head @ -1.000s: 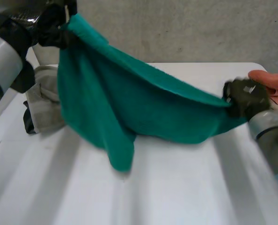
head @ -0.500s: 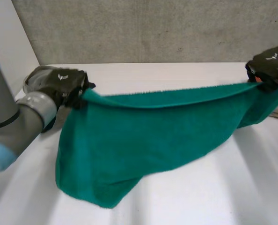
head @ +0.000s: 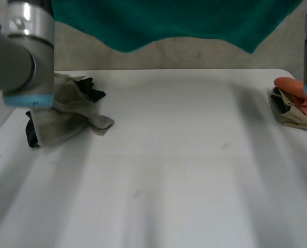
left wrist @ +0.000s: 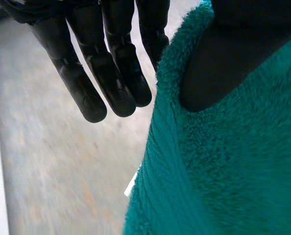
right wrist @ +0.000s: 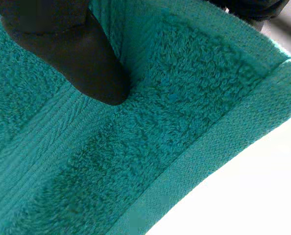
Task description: Fold the laundry.
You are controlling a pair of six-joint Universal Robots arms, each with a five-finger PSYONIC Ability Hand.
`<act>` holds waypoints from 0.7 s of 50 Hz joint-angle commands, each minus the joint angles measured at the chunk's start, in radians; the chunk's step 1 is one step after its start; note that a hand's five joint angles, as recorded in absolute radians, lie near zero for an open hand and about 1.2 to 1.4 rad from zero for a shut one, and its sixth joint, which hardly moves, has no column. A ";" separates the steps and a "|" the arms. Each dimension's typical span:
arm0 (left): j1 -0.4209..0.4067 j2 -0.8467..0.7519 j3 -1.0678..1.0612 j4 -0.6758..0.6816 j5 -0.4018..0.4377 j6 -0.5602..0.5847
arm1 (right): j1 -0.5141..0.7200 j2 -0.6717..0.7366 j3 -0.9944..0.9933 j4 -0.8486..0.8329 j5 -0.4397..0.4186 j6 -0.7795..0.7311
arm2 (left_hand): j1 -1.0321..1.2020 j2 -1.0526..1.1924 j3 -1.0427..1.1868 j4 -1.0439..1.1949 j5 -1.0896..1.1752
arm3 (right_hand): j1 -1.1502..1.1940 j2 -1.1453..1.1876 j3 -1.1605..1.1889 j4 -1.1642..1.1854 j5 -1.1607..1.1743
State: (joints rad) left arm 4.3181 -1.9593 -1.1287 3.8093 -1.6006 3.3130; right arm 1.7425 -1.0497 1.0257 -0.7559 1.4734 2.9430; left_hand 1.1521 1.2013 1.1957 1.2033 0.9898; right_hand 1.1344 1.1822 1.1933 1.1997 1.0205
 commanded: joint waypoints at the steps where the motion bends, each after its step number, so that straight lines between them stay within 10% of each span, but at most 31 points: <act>1: -0.009 0.023 -0.264 -0.008 0.010 -0.009 | -0.017 0.040 0.100 0.197 -0.091 -0.033 | 0.244 0.195 0.201 0.193 0.232 | 0.262 0.214 0.203 0.197 0.201; 13: -0.012 -0.006 -0.646 -0.023 0.011 0.000 | -0.050 0.071 0.462 0.407 -0.240 -0.272 | 0.244 0.195 0.201 0.193 0.232 | 0.262 0.214 0.203 0.197 0.201; 25: 0.022 0.152 -0.806 -0.414 0.050 0.103 | -0.126 -0.021 0.559 0.718 -0.234 -0.389 | 0.244 0.195 0.201 0.193 0.232 | 0.262 0.214 0.203 0.197 0.201; 35: 0.063 0.252 -0.767 -0.566 0.168 0.244 | -0.121 -0.078 0.637 0.639 -0.274 -0.363 | -0.615 -0.664 -0.659 -0.666 -0.628 | 0.262 0.214 0.203 0.197 0.201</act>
State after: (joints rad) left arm 4.3540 -1.7599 -1.9288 3.3034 -1.5080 3.4724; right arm 1.6115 -1.1048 1.6210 -0.0528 1.2154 2.5604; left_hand 0.7192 0.7418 0.7561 0.7487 0.5775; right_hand 1.1344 1.1822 1.1941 1.2013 1.0206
